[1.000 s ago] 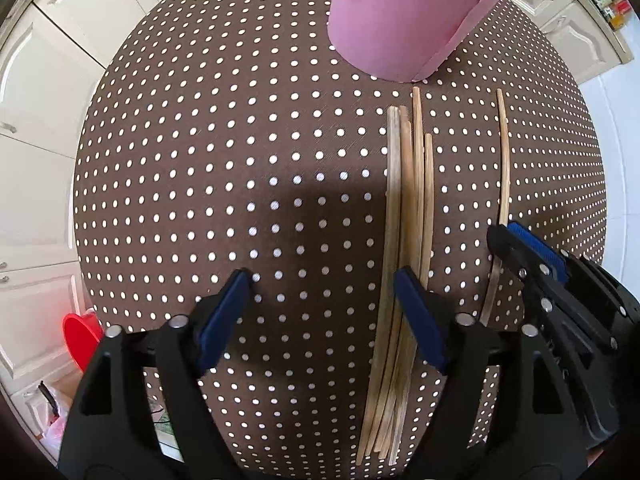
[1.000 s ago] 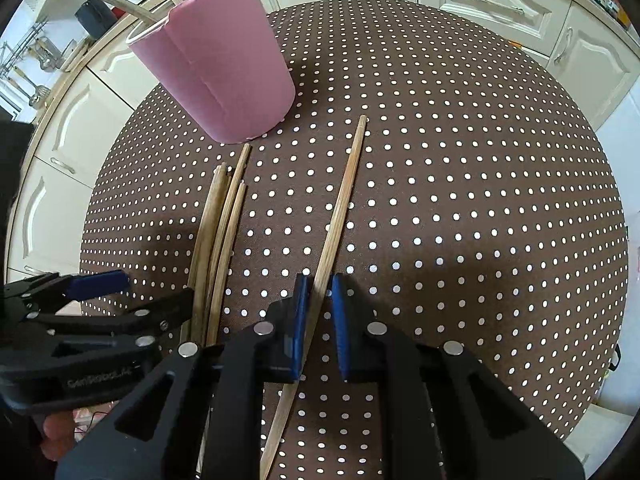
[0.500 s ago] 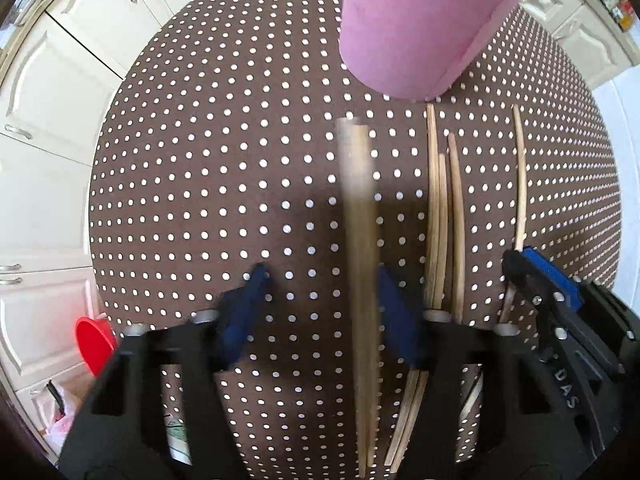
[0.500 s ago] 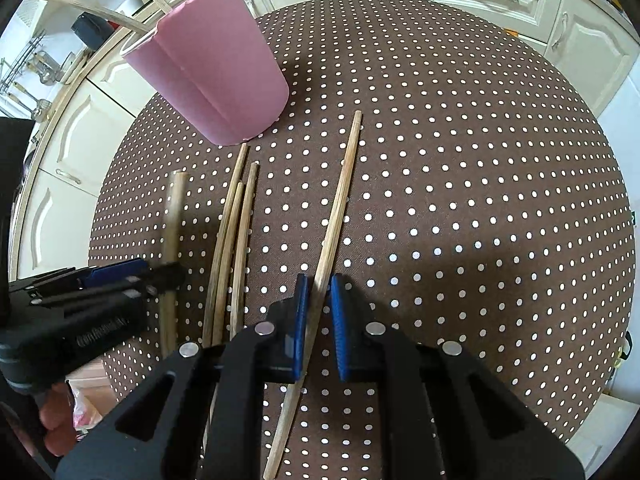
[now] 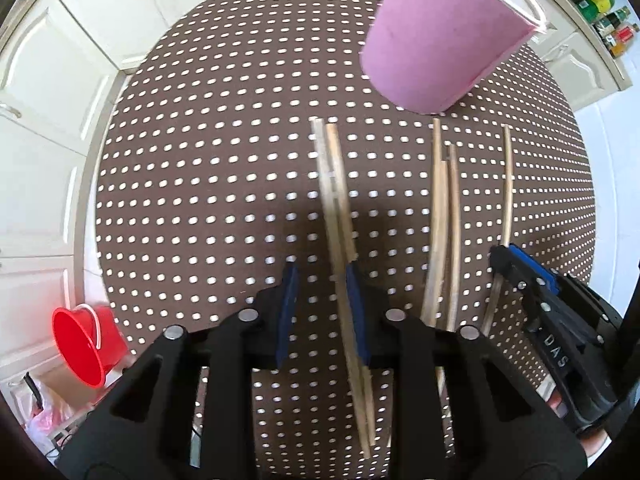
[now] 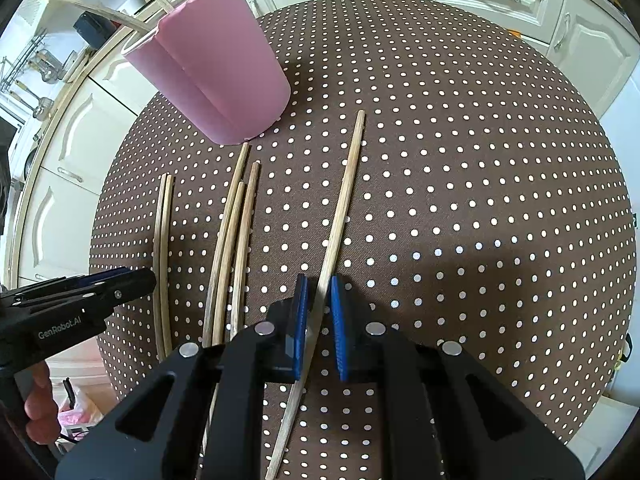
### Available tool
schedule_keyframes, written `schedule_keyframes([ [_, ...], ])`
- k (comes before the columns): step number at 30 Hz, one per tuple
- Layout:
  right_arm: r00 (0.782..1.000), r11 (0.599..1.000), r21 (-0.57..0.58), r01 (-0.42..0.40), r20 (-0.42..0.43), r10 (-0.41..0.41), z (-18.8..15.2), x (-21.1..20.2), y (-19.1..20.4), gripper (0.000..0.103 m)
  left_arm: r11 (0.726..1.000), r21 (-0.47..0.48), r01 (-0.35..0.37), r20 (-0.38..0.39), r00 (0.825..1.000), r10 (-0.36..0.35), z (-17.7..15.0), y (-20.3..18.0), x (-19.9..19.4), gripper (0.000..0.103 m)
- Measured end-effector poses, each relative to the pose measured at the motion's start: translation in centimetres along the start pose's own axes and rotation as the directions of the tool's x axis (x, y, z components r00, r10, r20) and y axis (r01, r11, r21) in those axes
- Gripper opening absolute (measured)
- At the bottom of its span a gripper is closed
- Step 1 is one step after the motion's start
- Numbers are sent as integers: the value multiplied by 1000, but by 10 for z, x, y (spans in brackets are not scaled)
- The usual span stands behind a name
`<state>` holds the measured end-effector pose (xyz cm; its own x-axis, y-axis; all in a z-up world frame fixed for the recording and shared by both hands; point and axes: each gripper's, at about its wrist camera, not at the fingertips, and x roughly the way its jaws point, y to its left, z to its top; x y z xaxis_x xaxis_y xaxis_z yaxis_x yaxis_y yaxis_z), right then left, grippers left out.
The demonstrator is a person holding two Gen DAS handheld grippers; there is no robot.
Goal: Organize utensils
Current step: 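Close the left gripper on a chopstick while the right gripper holds its chopstick, then lift both held chopsticks and carry them over the pink cup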
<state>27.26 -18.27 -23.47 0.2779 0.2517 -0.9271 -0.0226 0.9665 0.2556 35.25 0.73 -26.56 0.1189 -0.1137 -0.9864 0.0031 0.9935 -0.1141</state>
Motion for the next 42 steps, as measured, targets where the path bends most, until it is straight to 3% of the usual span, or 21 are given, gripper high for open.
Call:
schedule_keyframes([
  [2, 1000, 1000, 0, 1, 0, -1, 0, 0, 0, 10, 1000, -24, 0, 9, 1000, 1, -1, 8, 5, 50],
  [7, 1000, 1000, -7, 2, -3, -2, 0, 1, 1, 10, 1000, -5, 5, 11, 1000, -5, -2, 13, 14, 53],
  [17, 1000, 1000, -10, 3, -3, -3, 0, 1, 2, 10, 997, -13, -75, 45, 996, 76, -23, -10, 2, 54],
  [25, 1000, 1000, -13, 9, -6, -9, 1, 1, 3, 10, 994, -40, -99, 27, 995, 100, -11, 3, 8, 54],
  [28, 1000, 1000, -16, 11, -7, -11, 2, 2, 5, 9, 994, -40, -99, 37, 994, 100, -3, -1, 7, 47],
  [30, 1000, 1000, -20, 14, -6, -14, 2, 2, 6, 8, 996, -41, -74, 50, 996, 76, 1, -8, 10, 31],
  [32, 1000, 1000, -20, 12, -3, -12, 2, 2, 6, 8, 998, -10, -69, 66, 995, 70, 3, -13, 8, 22],
  [33, 1000, 1000, -14, 9, -3, -9, 2, 2, 5, 7, 997, 29, -67, 87, 994, 64, 3, -16, 6, 9],
  [38, 999, 999, 13, -32, 2, 32, 1, -1, 0, 5, 998, 53, -36, 108, 994, 30, 3, -21, -5, 6],
  [42, 995, 997, 21, -78, 62, 76, 2, -17, 2, 5, 999, 35, -25, 130, 991, 20, -4, -14, -22, 6],
])
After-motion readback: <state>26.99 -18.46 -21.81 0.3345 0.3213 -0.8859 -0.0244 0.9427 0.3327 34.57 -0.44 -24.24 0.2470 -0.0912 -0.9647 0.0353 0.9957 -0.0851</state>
